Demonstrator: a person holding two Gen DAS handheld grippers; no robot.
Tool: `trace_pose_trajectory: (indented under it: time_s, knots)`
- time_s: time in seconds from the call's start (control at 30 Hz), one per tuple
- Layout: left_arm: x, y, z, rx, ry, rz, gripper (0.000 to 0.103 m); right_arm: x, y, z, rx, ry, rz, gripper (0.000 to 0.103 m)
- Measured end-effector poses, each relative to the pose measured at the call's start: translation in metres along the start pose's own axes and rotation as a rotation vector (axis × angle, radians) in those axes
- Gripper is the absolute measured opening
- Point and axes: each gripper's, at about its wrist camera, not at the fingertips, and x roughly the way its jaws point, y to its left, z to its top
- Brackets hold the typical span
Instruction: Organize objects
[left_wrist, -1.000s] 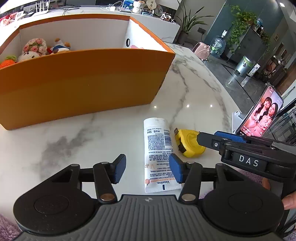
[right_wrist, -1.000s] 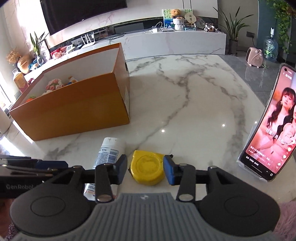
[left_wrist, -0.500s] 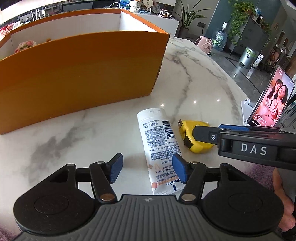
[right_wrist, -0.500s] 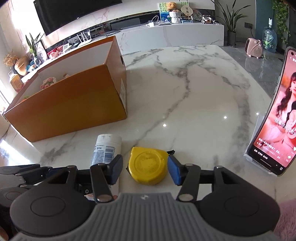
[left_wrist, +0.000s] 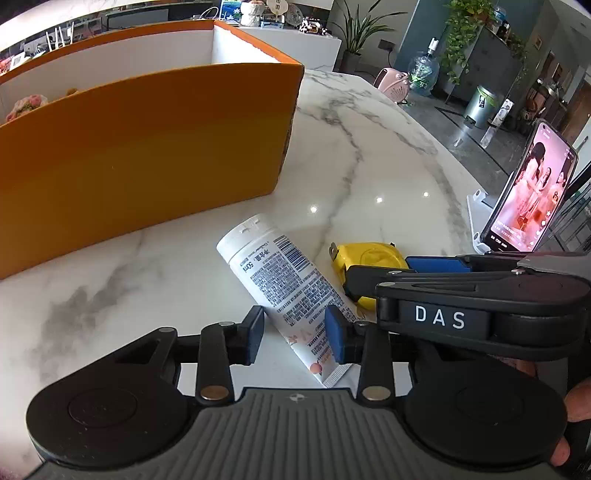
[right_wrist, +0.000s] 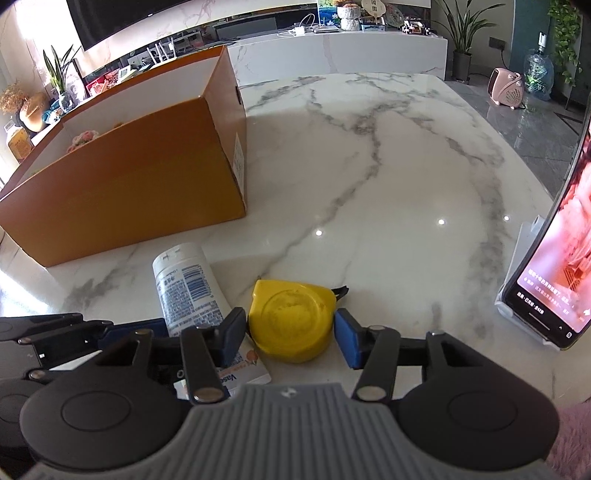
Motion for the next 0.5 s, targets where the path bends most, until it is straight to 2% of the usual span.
trace_pose_trajectory:
  time_s: [0.07,0.17,0.2,0.23,0.5]
  knots:
    - [-0.001,0.002,0.001,-0.001,0.005,-0.007,0.034,0.0,-0.001,0.0,0.005,0.0,0.004,0.053]
    - [-0.004,0.002,0.004,0.009,0.008,-0.01,0.023,0.0,-0.001,0.0,0.005,0.0,0.004,0.053]
    - [-0.005,0.002,0.005,0.018,0.005,-0.009,0.007,0.0,-0.001,0.0,0.007,0.0,0.005,0.053]
    - [-0.008,0.003,0.005,0.024,0.001,-0.008,0.0,0.0,-0.001,0.0,0.01,0.001,0.007,0.053]
    - [-0.019,0.018,0.011,-0.041,-0.004,-0.024,0.002,-0.001,0.001,0.0,0.001,0.003,0.008,0.053]
